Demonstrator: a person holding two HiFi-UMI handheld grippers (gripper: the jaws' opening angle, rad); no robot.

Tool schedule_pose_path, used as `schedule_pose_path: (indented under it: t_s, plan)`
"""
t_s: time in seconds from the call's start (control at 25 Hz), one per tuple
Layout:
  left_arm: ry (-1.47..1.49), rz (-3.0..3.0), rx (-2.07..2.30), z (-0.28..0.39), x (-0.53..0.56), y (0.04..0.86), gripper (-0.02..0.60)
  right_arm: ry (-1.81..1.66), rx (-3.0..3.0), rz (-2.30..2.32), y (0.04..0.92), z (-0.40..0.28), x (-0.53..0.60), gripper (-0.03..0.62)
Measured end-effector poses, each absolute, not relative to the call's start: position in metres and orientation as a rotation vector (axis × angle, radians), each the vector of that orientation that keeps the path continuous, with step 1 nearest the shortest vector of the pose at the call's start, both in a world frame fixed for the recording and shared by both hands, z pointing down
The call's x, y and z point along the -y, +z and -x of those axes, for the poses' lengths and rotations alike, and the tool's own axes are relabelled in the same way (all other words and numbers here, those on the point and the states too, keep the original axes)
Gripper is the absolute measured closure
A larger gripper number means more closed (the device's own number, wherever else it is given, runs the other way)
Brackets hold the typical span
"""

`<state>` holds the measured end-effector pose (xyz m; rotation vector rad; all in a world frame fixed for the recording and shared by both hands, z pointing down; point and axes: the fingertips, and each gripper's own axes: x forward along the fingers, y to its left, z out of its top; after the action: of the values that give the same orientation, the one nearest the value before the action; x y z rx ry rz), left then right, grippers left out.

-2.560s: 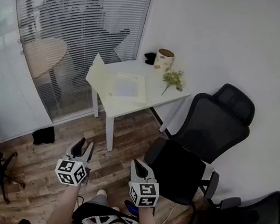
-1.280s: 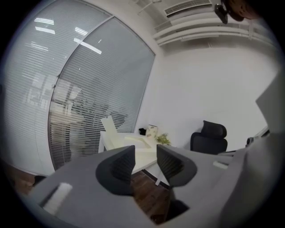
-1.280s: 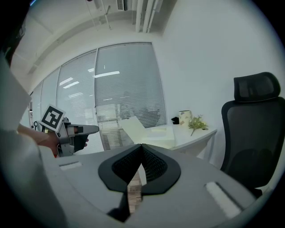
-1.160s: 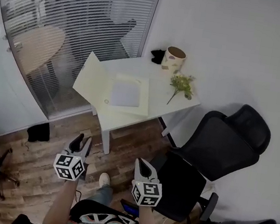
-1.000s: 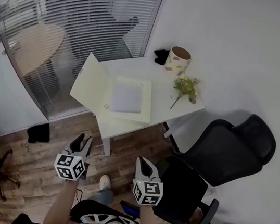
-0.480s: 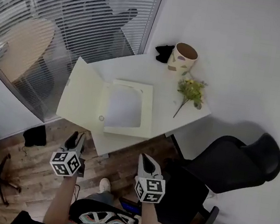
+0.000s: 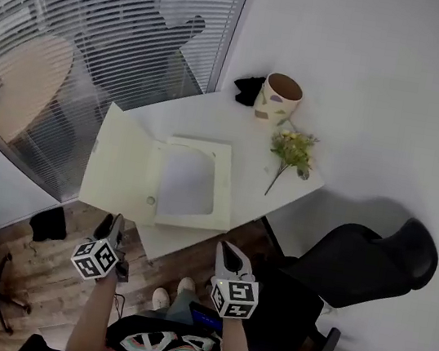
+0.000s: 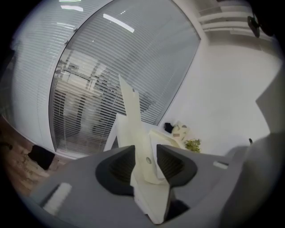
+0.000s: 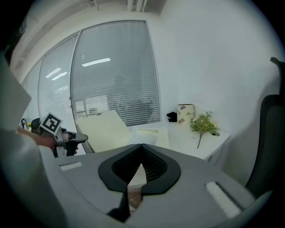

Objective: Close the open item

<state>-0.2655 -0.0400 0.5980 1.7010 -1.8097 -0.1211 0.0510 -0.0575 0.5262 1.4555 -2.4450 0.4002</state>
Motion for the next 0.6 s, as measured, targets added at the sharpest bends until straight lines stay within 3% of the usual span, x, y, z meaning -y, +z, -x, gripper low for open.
schedule_pose_path:
  t_s: [0.6]
  plan:
    - [-0.187,-1.72,1.889,0.286,0.083,0.591,0.374,0.452,2.444,-1.408,0.553,-0.041,0.107,0.594]
